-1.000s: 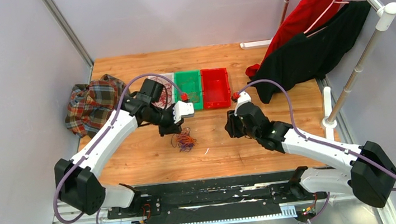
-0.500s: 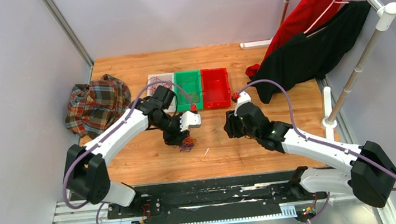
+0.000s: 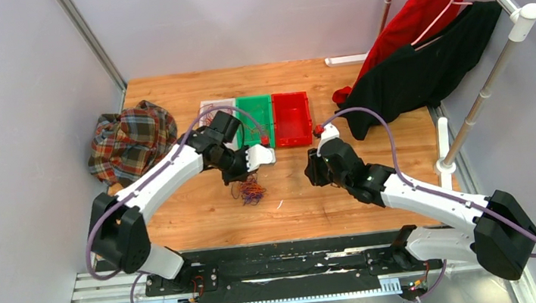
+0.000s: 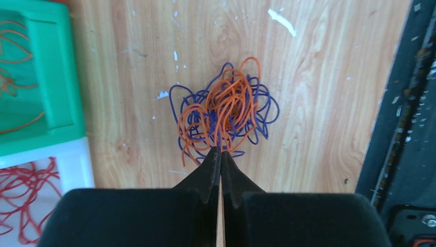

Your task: Untangle the cables

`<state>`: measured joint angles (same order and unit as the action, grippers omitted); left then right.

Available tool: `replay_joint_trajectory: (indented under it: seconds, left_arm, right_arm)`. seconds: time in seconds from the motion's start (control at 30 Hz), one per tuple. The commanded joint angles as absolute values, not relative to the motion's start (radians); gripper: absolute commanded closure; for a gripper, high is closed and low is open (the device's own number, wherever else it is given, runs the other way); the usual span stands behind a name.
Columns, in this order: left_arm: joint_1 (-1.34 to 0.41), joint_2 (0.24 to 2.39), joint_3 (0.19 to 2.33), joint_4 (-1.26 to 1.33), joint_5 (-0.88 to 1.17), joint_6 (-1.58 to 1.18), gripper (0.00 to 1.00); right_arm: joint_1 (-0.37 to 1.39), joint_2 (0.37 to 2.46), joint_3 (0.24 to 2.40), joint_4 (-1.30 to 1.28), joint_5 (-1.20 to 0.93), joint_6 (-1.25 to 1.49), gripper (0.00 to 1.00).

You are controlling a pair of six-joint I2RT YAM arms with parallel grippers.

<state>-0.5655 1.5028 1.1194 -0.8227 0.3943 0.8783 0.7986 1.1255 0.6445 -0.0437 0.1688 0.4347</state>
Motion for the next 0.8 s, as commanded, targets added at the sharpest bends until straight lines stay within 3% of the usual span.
replay_joint_trajectory:
  seconds: [0.0,0.3,0.33,0.4,0.43,0.57,0.77]
  left_arm:
    - [-0.574,1.388,1.205,-0.943,0.504,0.831,0.98]
    - [-0.573,1.328,1.249,-0.954,0.594,0.675,0.99]
    - [-0.574,1.327,1.242,-0.953,0.590,0.693,0.97]
    - [-0.574,1.343,1.215,-0.916,0.535,0.690,0.70]
    - [-0.574,1.368,1.203,-0.883,0.494,0.671,0.63]
    - [-0.574,1.491,1.201,-0.796,0.386,0.590,0.56]
    - [-0.572,1.632,1.247,-0.765,0.374,0.546,0.56]
  right_arm:
    - [0.810,1.131,0.682,-0.005,0.166,0.438,0.72]
    - [0.840,1.138,0.708,0.038,0.129,0.431,0.70]
    - [0.844,1.136,0.709,0.036,0.135,0.430,0.68]
    - [0.847,1.129,0.701,0.037,0.144,0.433,0.62]
    - [0.848,1.124,0.693,0.040,0.145,0.435,0.59]
    - [0.850,1.101,0.671,0.035,0.158,0.441,0.55]
    - [0.849,1.055,0.640,0.016,0.183,0.433,0.57]
